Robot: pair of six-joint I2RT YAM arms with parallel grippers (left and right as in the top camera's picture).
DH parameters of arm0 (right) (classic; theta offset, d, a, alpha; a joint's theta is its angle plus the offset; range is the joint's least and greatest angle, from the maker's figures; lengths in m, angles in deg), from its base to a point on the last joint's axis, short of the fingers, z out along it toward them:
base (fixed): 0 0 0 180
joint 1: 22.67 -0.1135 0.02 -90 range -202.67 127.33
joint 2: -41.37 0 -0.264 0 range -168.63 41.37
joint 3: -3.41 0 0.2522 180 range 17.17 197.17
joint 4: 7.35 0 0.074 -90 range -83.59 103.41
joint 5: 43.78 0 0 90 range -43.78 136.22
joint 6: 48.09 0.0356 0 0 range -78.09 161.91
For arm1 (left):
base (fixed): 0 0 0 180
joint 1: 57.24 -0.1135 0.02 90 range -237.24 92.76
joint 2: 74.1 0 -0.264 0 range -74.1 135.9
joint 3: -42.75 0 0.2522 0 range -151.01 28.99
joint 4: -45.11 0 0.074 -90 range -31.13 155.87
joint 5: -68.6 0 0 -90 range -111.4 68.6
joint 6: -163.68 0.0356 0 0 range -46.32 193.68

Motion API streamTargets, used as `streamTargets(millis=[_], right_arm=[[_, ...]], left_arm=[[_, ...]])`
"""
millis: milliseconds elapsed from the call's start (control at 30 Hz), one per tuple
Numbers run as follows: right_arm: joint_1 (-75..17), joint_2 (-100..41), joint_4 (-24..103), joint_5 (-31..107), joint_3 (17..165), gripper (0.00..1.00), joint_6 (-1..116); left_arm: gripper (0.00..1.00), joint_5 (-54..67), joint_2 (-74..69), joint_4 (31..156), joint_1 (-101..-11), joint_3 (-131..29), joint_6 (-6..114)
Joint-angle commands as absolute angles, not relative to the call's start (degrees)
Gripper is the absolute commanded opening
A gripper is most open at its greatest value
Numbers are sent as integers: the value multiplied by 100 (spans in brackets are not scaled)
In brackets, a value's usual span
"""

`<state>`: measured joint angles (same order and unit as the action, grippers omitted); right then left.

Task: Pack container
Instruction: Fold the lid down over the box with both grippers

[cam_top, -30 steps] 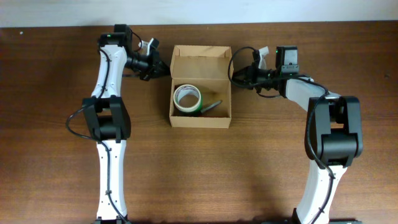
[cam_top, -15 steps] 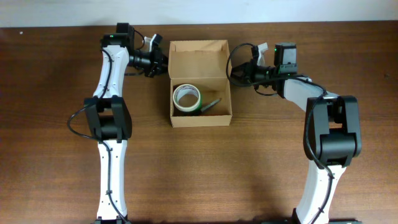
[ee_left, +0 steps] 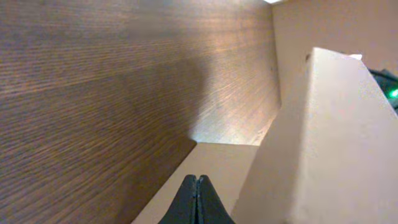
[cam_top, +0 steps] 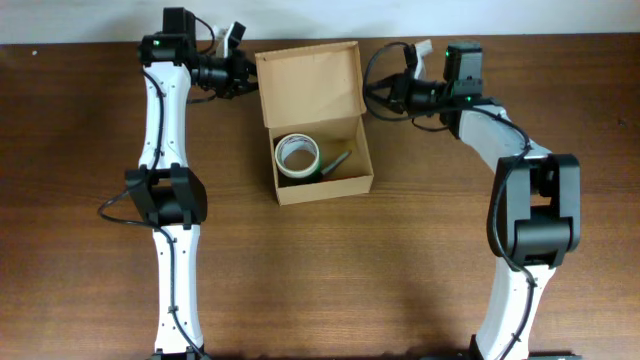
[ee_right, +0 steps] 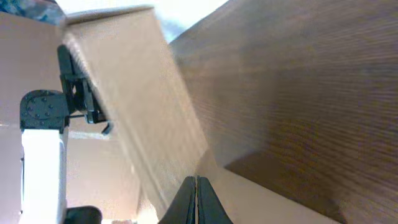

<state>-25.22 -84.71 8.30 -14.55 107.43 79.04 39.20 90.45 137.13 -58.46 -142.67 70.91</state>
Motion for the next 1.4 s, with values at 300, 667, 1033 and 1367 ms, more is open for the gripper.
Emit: streamTargets(millis=[300, 667, 1033, 1367], right_arm=[[-2773, -8552, 3772, -832, 12371, 4, 5858], [-2924, -8552, 4183, -701, 12659, 4, 5711], [-3151, -8521, 5057, -126, 13252, 4, 5123], [-3173, -8521, 5610, 88, 13831, 4, 4909]], left_arm=[[2, 3574, 9012, 14447, -5695, -15086, 7461], [2, 2606, 8411, 14810, -5312, -15086, 7631], [2, 2355, 8059, 15138, -5116, -15086, 7719], [2, 2350, 8057, 15286, -4993, -15086, 7745]])
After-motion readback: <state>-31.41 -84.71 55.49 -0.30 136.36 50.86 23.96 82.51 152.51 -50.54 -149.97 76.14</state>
